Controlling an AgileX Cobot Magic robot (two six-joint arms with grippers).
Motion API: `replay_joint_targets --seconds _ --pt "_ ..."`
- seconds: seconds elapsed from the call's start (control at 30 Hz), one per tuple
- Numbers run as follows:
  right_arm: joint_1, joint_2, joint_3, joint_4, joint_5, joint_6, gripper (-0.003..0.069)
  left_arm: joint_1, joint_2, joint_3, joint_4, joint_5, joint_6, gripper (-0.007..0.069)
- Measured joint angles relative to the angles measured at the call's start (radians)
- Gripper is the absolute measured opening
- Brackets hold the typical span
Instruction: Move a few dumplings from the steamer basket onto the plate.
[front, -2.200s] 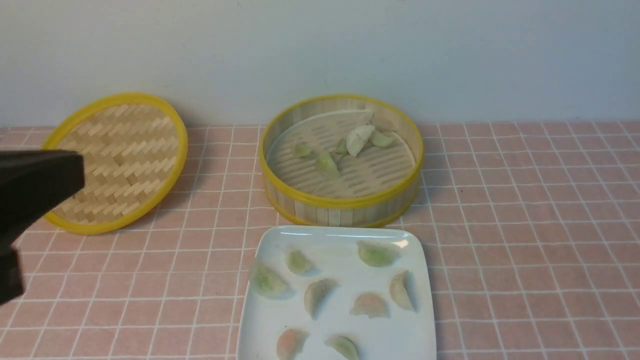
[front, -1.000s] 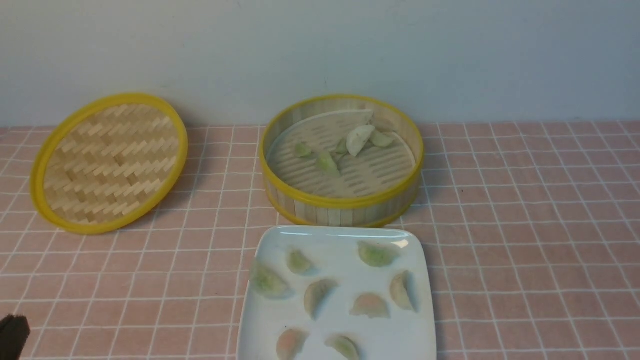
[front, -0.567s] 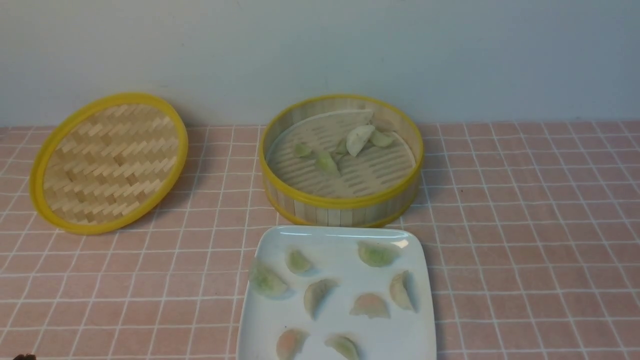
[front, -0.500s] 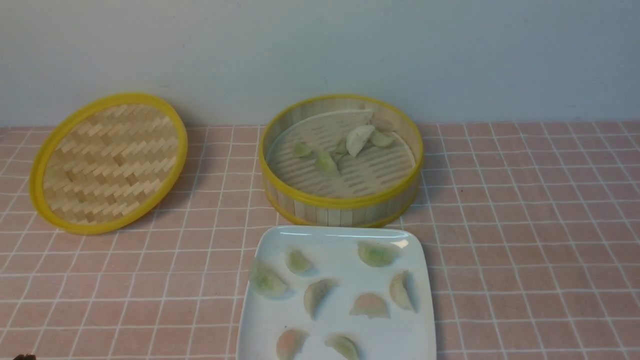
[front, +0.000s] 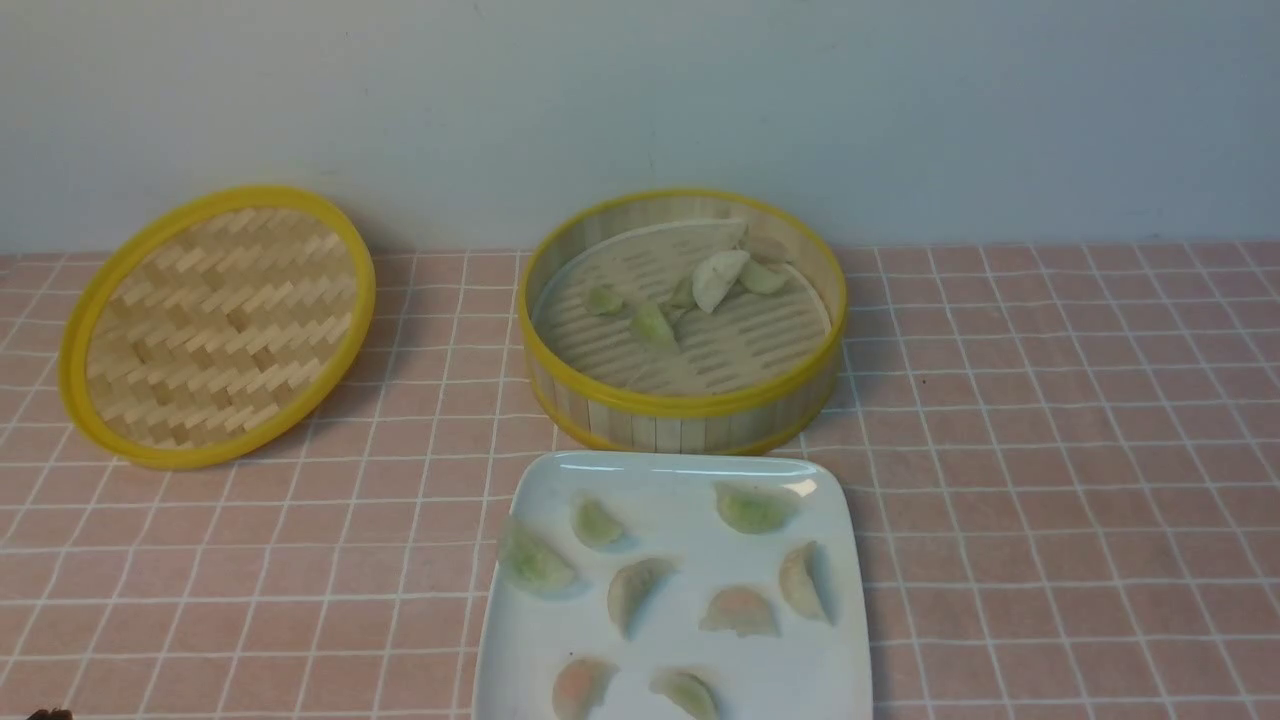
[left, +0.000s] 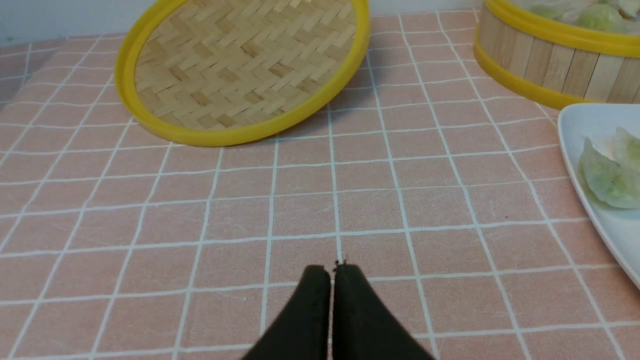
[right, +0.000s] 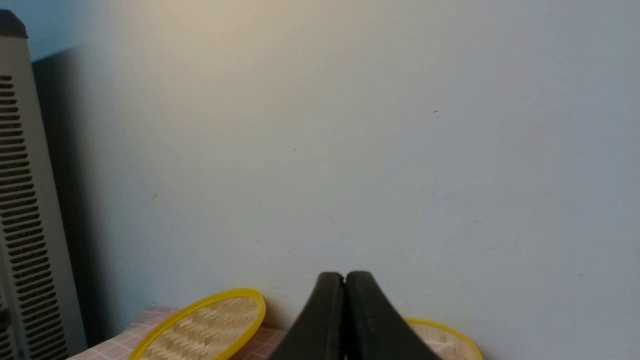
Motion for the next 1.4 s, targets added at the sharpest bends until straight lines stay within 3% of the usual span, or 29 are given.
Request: replay_joint_targets --seconds 0.17,0.33,0.43,0.57,0.63,0.73,0.87,1.17,1.33,1.4 --pt "0.0 0.0 0.0 0.004 -0.006 -0.006 -0.0013 0.0 0.0 0.0 0.0 0.0 0.0 -0.0006" --pt "0.0 0.0 0.006 0.103 -0.069 -0.097 -0.0013 0.0 0.0 0.0 0.0 0.001 0.0 -0.0006" --pt "0.0 0.0 0.027 0.286 -0.124 -0.293 -0.0013 0.0 0.0 0.0 -0.001 0.001 0.0 -0.0006" --pt "0.0 0.0 0.062 0.616 -0.169 -0.654 -0.0013 0.0 0.0 0.0 -0.001 0.001 0.0 -0.0006" --pt "0.0 0.0 0.068 0.735 -0.172 -0.756 -0.0013 0.0 0.0 0.0 -0.001 0.001 0.0 -0.0006" --pt "0.0 0.0 0.07 0.864 -0.177 -0.881 -0.0013 0.0 0.0 0.0 -0.001 0.001 0.0 -0.0006" --pt "-0.025 0.0 0.07 0.891 -0.149 -0.94 -0.0013 0.0 0.0 0.0 -0.002 0.002 0.0 -0.0006" --pt "-0.511 0.0 0.129 0.861 0.211 -0.951 -0.0013 0.0 0.0 0.0 -0.002 0.002 0.0 -0.0006" --pt "-0.684 0.0 0.245 0.855 0.198 -0.951 -0.0013 0.0 0.0 0.0 -0.002 0.002 0.0 -0.0006" --pt "-0.74 0.0 0.326 0.852 0.102 -0.951 -0.0013 0.0 0.0 0.0 -0.002 0.002 0.0 -0.0006"
